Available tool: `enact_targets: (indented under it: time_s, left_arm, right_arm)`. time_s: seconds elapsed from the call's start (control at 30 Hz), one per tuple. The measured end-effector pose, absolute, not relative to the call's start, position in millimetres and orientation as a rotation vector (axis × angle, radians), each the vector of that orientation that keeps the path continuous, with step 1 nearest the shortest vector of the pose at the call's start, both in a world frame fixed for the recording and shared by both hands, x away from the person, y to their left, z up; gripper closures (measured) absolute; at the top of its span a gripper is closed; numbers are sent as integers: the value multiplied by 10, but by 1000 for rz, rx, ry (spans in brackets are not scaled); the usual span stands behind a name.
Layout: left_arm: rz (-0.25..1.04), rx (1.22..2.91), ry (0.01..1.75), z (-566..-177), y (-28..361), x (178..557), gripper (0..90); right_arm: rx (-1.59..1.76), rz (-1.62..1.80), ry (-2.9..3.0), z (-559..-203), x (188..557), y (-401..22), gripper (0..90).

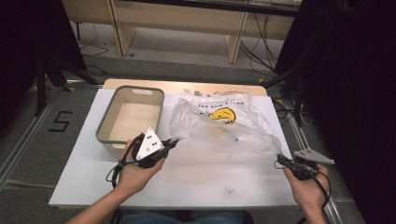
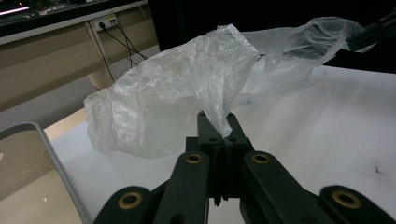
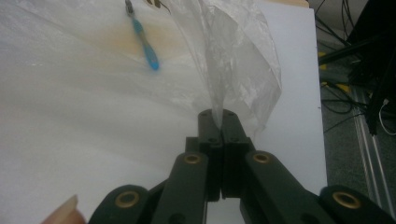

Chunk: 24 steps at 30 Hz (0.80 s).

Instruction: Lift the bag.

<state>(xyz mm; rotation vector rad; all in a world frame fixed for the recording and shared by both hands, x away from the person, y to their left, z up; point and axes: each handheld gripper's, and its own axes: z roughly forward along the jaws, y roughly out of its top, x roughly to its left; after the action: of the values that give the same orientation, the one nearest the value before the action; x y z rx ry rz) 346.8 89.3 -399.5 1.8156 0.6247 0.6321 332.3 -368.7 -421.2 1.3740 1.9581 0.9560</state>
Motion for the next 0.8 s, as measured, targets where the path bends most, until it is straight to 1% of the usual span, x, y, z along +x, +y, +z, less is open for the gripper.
enact_targets:
  time_s: [0.8]
  left_arm:
    - [673,1748,639,-3892,940,3520,895]
  right_arm:
    - [1322,1002,1867,-4102,3324,-3660,900]
